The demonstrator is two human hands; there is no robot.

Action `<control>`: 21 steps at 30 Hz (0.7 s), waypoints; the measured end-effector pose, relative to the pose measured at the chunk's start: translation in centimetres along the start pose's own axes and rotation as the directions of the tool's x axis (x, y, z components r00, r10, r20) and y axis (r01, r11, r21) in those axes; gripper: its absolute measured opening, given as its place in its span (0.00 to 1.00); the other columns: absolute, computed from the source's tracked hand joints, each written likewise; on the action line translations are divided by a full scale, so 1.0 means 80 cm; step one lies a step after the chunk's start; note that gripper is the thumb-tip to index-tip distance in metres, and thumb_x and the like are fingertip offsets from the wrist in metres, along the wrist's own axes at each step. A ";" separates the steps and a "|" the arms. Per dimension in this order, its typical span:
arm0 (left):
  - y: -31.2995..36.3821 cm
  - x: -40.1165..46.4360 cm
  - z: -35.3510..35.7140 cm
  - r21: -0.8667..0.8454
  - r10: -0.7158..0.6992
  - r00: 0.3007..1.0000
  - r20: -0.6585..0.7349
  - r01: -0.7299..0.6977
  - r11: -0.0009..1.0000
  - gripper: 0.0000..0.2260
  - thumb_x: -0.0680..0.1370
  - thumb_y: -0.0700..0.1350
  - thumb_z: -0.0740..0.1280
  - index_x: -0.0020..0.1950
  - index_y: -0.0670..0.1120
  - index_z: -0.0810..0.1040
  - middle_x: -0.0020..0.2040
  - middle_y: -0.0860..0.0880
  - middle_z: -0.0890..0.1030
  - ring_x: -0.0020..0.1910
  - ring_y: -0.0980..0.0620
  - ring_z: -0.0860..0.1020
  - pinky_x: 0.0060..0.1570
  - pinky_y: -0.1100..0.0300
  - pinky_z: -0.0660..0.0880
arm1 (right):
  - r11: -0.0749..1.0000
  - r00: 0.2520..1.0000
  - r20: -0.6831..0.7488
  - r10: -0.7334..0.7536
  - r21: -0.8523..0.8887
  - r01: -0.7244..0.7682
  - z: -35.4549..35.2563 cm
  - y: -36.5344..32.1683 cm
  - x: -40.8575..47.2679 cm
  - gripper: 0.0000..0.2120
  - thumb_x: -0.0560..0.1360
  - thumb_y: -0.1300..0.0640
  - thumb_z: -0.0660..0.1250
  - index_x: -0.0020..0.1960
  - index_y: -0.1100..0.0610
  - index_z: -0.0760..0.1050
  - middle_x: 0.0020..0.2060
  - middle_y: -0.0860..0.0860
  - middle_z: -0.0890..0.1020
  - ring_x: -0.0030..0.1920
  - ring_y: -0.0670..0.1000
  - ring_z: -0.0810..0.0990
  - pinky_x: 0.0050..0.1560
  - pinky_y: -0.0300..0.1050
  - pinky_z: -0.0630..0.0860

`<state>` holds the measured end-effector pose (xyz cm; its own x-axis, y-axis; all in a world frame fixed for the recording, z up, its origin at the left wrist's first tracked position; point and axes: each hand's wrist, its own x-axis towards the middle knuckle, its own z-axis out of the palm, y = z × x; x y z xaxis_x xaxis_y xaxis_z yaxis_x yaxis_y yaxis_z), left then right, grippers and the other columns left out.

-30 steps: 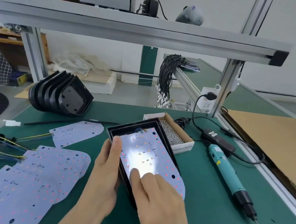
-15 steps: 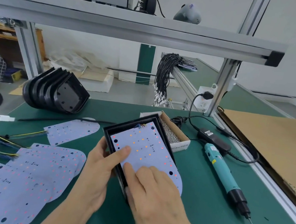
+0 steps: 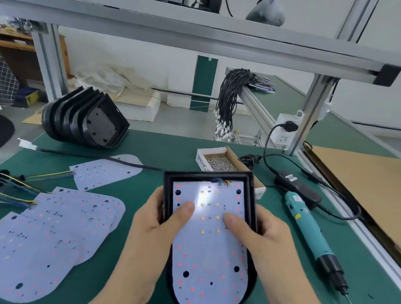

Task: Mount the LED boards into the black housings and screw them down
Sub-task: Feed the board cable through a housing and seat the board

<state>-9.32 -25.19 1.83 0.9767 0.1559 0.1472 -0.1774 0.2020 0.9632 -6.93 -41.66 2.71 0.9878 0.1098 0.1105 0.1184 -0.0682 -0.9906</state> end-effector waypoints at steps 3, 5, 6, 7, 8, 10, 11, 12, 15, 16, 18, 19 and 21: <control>0.003 -0.001 -0.002 -0.059 -0.058 0.998 -0.027 0.056 0.997 0.09 0.71 0.46 0.71 0.50 0.53 0.82 0.51 0.49 0.85 0.50 0.48 0.83 0.51 0.50 0.78 | 0.989 0.998 -0.049 0.024 0.147 -0.017 0.014 0.002 -0.005 0.08 0.71 0.52 0.72 0.44 0.57 0.81 0.41 0.57 0.85 0.38 0.53 0.82 0.38 0.46 0.77; 0.004 0.000 -0.004 -0.089 -0.102 0.992 -0.075 0.095 0.992 0.07 0.73 0.40 0.70 0.48 0.49 0.83 0.49 0.46 0.85 0.49 0.44 0.84 0.50 0.47 0.80 | 0.982 0.997 -0.054 0.062 0.182 -0.052 0.022 0.004 -0.008 0.07 0.74 0.55 0.71 0.44 0.59 0.80 0.42 0.58 0.85 0.39 0.54 0.82 0.40 0.49 0.78; 0.004 -0.001 -0.005 -0.086 -0.114 0.989 -0.092 0.106 0.991 0.07 0.74 0.38 0.69 0.47 0.48 0.83 0.48 0.45 0.85 0.47 0.42 0.84 0.47 0.48 0.81 | 0.979 0.995 -0.054 0.084 0.193 -0.072 0.023 0.006 -0.008 0.06 0.75 0.56 0.70 0.43 0.59 0.81 0.43 0.59 0.85 0.40 0.56 0.82 0.42 0.51 0.78; 0.004 -0.001 -0.006 -0.072 -0.114 0.988 -0.102 0.107 0.992 0.07 0.74 0.36 0.69 0.46 0.48 0.83 0.46 0.45 0.86 0.45 0.43 0.84 0.43 0.50 0.82 | 0.976 0.993 -0.042 0.106 0.193 -0.096 0.023 0.008 -0.007 0.07 0.75 0.56 0.68 0.43 0.59 0.81 0.43 0.59 0.85 0.41 0.57 0.83 0.44 0.52 0.78; 0.005 -0.002 -0.007 -0.051 -0.105 0.989 -0.107 0.100 0.994 0.08 0.75 0.36 0.68 0.45 0.48 0.84 0.45 0.45 0.86 0.43 0.43 0.84 0.40 0.53 0.82 | 0.975 0.992 -0.016 0.129 0.184 -0.124 0.023 0.008 -0.005 0.07 0.76 0.55 0.68 0.43 0.58 0.81 0.43 0.58 0.86 0.42 0.57 0.84 0.45 0.52 0.79; 0.007 -0.004 -0.008 0.017 -0.062 0.991 -0.122 0.064 0.998 0.08 0.75 0.36 0.69 0.45 0.48 0.83 0.44 0.46 0.86 0.43 0.43 0.84 0.41 0.51 0.82 | 0.968 0.984 0.054 0.172 0.179 -0.179 0.021 0.007 -0.002 0.08 0.75 0.53 0.68 0.43 0.56 0.83 0.44 0.55 0.86 0.43 0.56 0.85 0.45 0.49 0.81; 0.007 -0.004 -0.007 0.064 -0.034 0.991 -0.132 0.042 0.997 0.06 0.75 0.37 0.69 0.46 0.47 0.83 0.44 0.46 0.86 0.44 0.42 0.84 0.45 0.46 0.81 | 0.959 0.979 0.090 0.183 0.201 -0.198 0.021 0.007 -0.002 0.07 0.73 0.52 0.69 0.43 0.55 0.83 0.45 0.55 0.86 0.43 0.55 0.85 0.44 0.48 0.82; 0.007 -0.005 -0.006 0.112 -0.009 0.990 -0.140 0.025 0.993 0.04 0.74 0.39 0.71 0.46 0.47 0.83 0.44 0.46 0.85 0.45 0.40 0.83 0.47 0.42 0.80 | 0.951 0.976 0.119 0.182 0.232 -0.206 0.022 0.008 -0.003 0.08 0.71 0.51 0.70 0.44 0.55 0.83 0.45 0.55 0.86 0.43 0.55 0.85 0.42 0.46 0.82; 0.006 -0.007 -0.007 0.158 -0.011 0.996 -0.089 0.025 0.987 0.11 0.68 0.45 0.73 0.50 0.49 0.81 0.46 0.47 0.85 0.48 0.40 0.82 0.49 0.42 0.80 | 0.940 0.983 0.103 0.152 0.291 -0.176 0.027 0.008 -0.007 0.11 0.67 0.50 0.71 0.46 0.54 0.83 0.45 0.56 0.86 0.43 0.56 0.86 0.38 0.44 0.80; 0.004 -0.008 -0.009 0.117 -0.049 0.999 -0.005 0.049 0.992 0.18 0.66 0.43 0.74 0.55 0.51 0.79 0.49 0.48 0.85 0.50 0.43 0.83 0.49 0.46 0.81 | 0.935 0.986 0.070 0.150 0.315 -0.164 0.026 0.009 -0.006 0.12 0.67 0.51 0.71 0.47 0.56 0.83 0.45 0.57 0.86 0.44 0.57 0.85 0.38 0.46 0.81; -0.001 -0.014 -0.015 0.033 -0.122 0.971 0.206 0.118 0.992 0.33 0.64 0.36 0.73 0.66 0.54 0.71 0.56 0.51 0.83 0.55 0.49 0.82 0.49 0.56 0.80 | 0.923 0.982 -0.009 0.190 0.342 -0.176 0.022 0.011 0.003 0.13 0.71 0.52 0.71 0.49 0.60 0.81 0.45 0.57 0.86 0.44 0.59 0.85 0.43 0.52 0.82; -0.005 -0.017 -0.019 0.031 -0.144 0.948 0.285 0.141 0.990 0.36 0.64 0.33 0.72 0.68 0.54 0.68 0.58 0.52 0.82 0.56 0.51 0.81 0.49 0.59 0.79 | 0.926 0.976 -0.046 0.215 0.328 -0.188 0.020 0.011 0.008 0.12 0.73 0.52 0.70 0.50 0.61 0.81 0.45 0.57 0.86 0.45 0.59 0.85 0.46 0.55 0.81; -0.015 -0.024 -0.024 0.061 -0.159 0.934 0.320 0.147 0.987 0.34 0.63 0.31 0.71 0.67 0.50 0.70 0.57 0.51 0.83 0.56 0.51 0.81 0.48 0.62 0.78 | 0.937 0.968 -0.079 0.239 0.279 -0.209 0.018 0.008 0.016 0.11 0.75 0.53 0.69 0.50 0.60 0.80 0.45 0.55 0.86 0.45 0.58 0.85 0.48 0.55 0.81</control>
<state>-11.18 -23.91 -0.05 0.9790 -0.1960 0.0562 -0.0239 0.1631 0.9863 -5.72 -40.16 2.08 0.9923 0.0113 -0.1233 -0.1232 0.1897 -0.9741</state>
